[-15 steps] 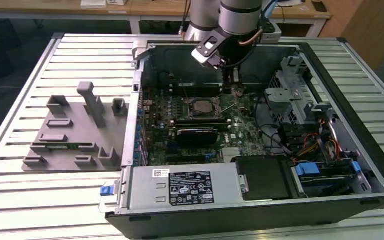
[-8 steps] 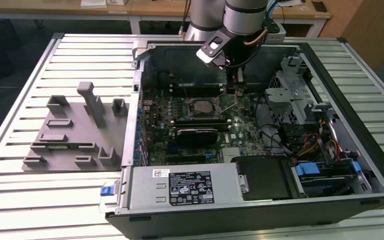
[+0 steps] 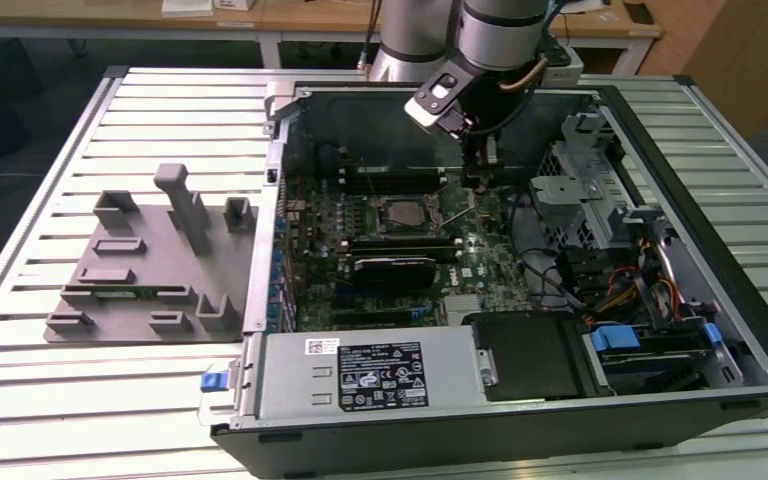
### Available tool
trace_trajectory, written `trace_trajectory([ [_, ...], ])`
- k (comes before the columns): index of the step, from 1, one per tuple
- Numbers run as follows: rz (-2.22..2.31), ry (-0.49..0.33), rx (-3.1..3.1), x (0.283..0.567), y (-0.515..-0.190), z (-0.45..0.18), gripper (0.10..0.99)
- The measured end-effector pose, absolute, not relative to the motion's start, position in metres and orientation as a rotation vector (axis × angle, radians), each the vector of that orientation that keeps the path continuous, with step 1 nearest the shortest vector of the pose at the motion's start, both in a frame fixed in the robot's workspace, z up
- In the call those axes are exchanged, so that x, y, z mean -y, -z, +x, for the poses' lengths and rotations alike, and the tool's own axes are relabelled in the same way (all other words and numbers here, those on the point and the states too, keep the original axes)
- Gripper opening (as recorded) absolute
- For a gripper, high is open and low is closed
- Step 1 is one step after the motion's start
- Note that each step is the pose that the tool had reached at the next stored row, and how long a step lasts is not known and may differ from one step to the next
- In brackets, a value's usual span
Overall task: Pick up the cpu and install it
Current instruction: 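Close the cpu cover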
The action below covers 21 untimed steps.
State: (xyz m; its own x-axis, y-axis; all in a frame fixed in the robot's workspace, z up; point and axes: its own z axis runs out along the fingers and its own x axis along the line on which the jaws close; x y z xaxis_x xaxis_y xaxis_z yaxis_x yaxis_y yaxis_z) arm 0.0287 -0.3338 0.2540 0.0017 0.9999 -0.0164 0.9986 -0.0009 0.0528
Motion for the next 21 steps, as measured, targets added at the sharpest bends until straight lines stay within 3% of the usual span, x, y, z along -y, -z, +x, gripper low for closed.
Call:
trace_trajectory([
  [21, 2.191, -0.031, -2.188, 0.334, -0.245, 0.054, 0.106],
])
